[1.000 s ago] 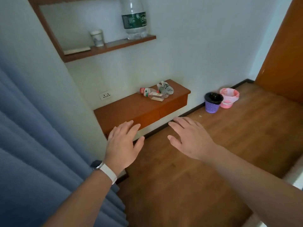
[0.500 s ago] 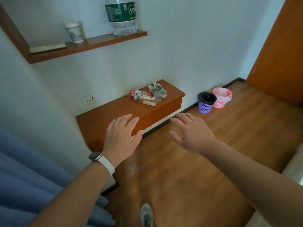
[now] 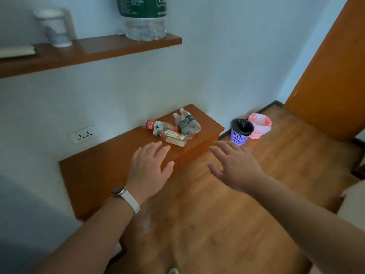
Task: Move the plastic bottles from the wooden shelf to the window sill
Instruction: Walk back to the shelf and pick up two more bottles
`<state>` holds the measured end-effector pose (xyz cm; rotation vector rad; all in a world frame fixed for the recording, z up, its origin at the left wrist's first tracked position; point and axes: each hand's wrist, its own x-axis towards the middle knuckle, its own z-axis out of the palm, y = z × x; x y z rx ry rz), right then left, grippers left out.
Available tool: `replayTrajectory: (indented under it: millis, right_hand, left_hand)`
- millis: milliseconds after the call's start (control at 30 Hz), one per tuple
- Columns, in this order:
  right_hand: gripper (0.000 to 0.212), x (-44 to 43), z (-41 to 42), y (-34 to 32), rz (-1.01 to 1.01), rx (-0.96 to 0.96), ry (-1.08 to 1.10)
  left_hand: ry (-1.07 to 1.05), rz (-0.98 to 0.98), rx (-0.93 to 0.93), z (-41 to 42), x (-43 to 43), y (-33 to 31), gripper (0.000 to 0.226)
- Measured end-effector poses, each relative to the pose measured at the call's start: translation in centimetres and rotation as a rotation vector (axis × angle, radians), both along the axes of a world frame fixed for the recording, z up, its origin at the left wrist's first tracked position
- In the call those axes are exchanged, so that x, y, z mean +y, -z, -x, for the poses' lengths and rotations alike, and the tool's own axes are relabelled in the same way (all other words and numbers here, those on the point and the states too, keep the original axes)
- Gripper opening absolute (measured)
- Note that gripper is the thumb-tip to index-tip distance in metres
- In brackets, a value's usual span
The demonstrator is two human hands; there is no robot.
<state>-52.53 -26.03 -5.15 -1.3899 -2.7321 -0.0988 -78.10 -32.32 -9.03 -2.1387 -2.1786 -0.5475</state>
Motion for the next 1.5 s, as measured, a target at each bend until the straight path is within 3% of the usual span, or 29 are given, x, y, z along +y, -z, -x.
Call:
replayTrajectory:
  millis: [400,733,867,1000,1200,1500]
  right_hand:
    - [0.062,9.1,2.0,0.6,0.013,0.02,0.058]
    - [0.067,20.2,1.8,2.4,0.119,0.077,-0.12]
    - [0.059,25.8,-0.3,3.0,0.132,0.093,-0.192]
    - [0.061,31.0,-1.5,3.7,0.163,0.098,-0.243]
    - [0.054,34.6,-0.1,4.4,0.172,0.102,-0.336]
    - [0.06,38.4,4.7,6.1,0.202,0.073,-0.453]
  left_hand:
    - [0.028,-0.015,0.012,2.1,10.4,1.1,0.052]
    - [-0.124,0.084,0.001,-1.7,18.6,3.0,0.052]
    - [-0.214,0.103,0.007,-4.7,22.5,2.3,0.05]
    - [-0.277,0.044,0.019,-6.7,25.9,1.7,0.044]
    - [-0.399,0.085,0.024,-6.7,27.1,1.0,0.051]
    - [-0.536,0.111,0.046,-4.1,27.5,3.3,0.048]
